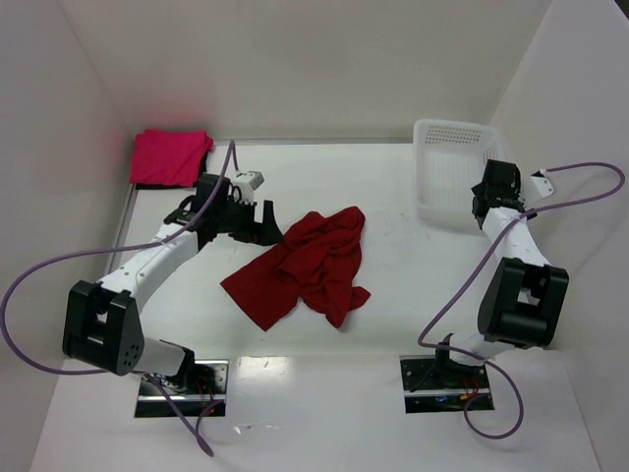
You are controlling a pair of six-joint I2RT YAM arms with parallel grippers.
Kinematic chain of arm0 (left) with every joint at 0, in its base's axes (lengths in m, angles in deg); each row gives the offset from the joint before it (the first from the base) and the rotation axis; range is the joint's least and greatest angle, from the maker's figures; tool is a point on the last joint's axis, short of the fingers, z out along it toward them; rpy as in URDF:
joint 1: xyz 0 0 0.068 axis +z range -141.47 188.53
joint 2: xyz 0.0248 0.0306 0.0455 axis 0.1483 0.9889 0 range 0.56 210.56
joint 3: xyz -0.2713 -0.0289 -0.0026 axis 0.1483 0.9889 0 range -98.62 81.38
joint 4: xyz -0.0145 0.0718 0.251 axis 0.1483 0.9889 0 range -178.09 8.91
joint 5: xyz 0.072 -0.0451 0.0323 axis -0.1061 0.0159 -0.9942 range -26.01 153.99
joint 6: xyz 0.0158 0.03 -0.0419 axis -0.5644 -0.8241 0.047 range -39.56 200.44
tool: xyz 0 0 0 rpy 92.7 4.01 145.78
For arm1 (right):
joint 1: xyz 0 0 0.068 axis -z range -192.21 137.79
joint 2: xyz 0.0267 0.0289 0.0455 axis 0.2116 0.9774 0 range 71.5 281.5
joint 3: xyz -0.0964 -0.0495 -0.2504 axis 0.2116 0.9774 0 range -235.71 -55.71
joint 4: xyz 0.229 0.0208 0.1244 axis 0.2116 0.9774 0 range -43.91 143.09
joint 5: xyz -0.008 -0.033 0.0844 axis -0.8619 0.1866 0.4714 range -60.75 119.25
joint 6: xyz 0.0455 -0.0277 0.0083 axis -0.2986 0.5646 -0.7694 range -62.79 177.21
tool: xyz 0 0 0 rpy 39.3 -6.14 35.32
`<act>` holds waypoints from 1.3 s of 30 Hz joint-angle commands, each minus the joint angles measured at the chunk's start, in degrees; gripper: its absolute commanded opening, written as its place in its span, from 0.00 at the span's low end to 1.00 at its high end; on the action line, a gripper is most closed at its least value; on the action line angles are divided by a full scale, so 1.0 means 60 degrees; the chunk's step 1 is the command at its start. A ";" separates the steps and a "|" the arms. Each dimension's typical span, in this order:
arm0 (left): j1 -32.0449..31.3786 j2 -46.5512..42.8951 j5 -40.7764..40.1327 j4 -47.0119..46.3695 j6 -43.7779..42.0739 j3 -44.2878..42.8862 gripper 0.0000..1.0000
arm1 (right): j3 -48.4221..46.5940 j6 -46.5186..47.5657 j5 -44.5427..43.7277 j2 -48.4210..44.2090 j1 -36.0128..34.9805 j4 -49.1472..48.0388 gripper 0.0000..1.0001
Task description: Fold and stack the t-shirts
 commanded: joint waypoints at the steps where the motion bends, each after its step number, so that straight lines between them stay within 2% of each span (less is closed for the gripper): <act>1: -0.0034 0.0401 0.0329 -0.0147 -0.0285 -0.0397 0.99 | -0.0125 -0.0273 0.0121 -0.0464 0.0136 0.0349 0.88; 6: -0.0297 0.0665 0.0211 -0.0337 -0.0285 -0.0485 0.99 | 0.0607 -0.0684 0.1278 -0.0331 0.0136 -0.0306 0.85; 9: -0.0386 0.0753 -0.0096 -0.0338 -0.0285 -0.0485 0.99 | 0.0607 -0.0685 0.1485 -0.0098 0.0136 -0.0395 0.85; 14: -0.0474 0.0753 -0.0096 -0.0338 -0.0285 -0.0485 0.99 | 0.0520 -0.0773 0.1589 0.0313 0.0136 -0.0395 0.77; 15: -0.0474 0.0753 -0.0096 -0.0338 -0.0285 -0.0572 0.99 | 0.0520 -0.0773 0.1589 0.0400 0.0136 -0.0482 0.74; 18: -0.0474 0.0753 -0.0096 -0.0338 -0.0285 -0.0573 0.99 | 0.0375 -0.0540 0.1196 0.0678 0.0136 -0.0615 0.56; 20: -0.0474 0.0753 -0.0096 -0.0338 -0.0285 -0.0573 0.99 | 0.0081 -0.0423 0.1091 0.0986 0.0136 -0.0615 0.50; 22: -0.0474 0.0753 -0.0183 -0.0250 -0.0285 -0.0573 0.99 | -0.0240 -0.0290 0.0727 0.1206 0.0136 -0.0615 0.38; 23: -0.0474 0.0753 -0.0184 -0.0250 -0.0285 -0.0573 0.99 | -0.0344 -0.0203 0.0623 0.1381 0.0136 -0.0514 0.35; 26: -0.0474 0.0753 -0.0184 -0.0147 -0.0285 -0.0661 0.99 | -0.0462 -0.0100 0.0185 0.1470 0.0136 -0.0425 0.30; 32: -0.0474 0.0753 -0.0272 -0.0147 -0.0285 -0.0661 0.99 | -0.0374 0.0164 0.0300 0.1383 0.0224 -0.0557 0.32; 37: -0.0474 0.0841 -0.0272 -0.0147 -0.0285 -0.0748 0.99 | -0.0154 -0.1341 0.0725 0.1295 0.0224 -0.0003 0.21; 39: -0.0474 0.0841 -0.0272 -0.0147 -0.0285 -0.0748 0.99 | -0.0009 -0.1986 0.0725 0.1018 0.0224 0.0204 0.13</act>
